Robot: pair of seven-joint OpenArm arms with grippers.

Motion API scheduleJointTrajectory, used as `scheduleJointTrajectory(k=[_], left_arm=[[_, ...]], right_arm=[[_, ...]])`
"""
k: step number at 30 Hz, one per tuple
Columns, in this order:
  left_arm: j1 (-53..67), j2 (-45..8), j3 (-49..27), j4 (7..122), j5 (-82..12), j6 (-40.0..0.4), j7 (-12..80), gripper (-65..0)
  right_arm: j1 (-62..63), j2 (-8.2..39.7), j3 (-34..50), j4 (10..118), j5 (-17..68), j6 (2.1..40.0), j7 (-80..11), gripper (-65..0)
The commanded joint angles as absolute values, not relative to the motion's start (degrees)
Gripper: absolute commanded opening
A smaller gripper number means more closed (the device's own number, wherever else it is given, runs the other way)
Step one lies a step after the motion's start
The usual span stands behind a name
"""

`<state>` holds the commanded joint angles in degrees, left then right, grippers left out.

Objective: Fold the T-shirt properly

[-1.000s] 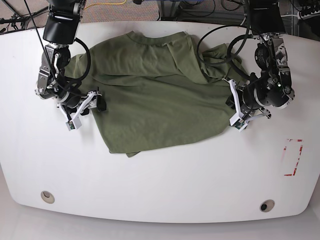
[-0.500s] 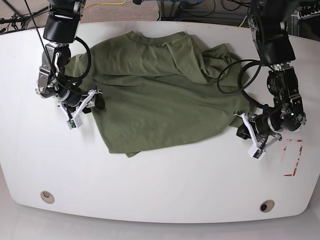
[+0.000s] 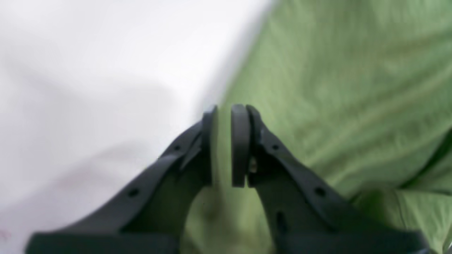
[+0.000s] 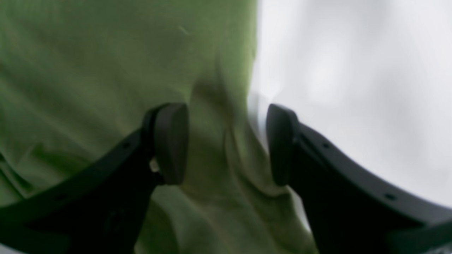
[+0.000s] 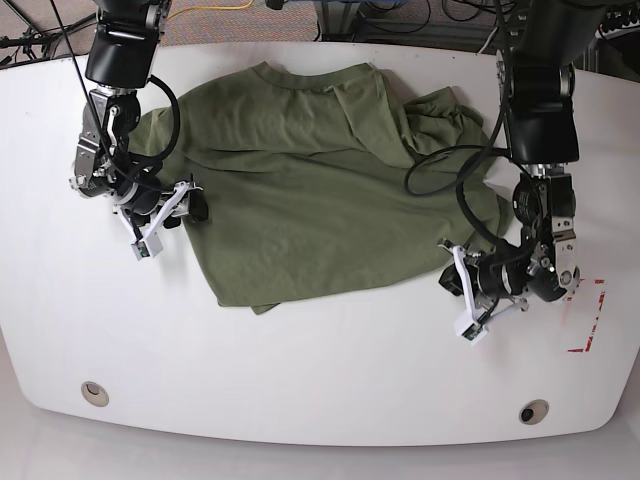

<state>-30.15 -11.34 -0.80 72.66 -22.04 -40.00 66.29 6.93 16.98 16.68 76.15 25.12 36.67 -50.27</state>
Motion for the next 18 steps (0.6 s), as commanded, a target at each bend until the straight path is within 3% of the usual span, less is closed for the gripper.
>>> scheduleJointTrajectory(k=[7,9,18], left_arm=[[-31.55,-11.83,-1.13,73.20,-22.09,-40.00,66.72,-41.9],[-31.78,-12.06,-3.01,74.20,-22.18,-40.00,68.22,-37.1],[-29.15,-11.20,-3.65,77.48,-22.45,-40.00,68.84,-36.2]], right_arm=[[6.76,17.01,16.78,76.03,25.17,36.71,-50.39,-30.3],[6.77,16.92,16.65,75.99,25.43,36.68,-49.94,-30.3],[6.94,16.98,16.60,76.03,25.26,36.84,-49.89,-30.7]])
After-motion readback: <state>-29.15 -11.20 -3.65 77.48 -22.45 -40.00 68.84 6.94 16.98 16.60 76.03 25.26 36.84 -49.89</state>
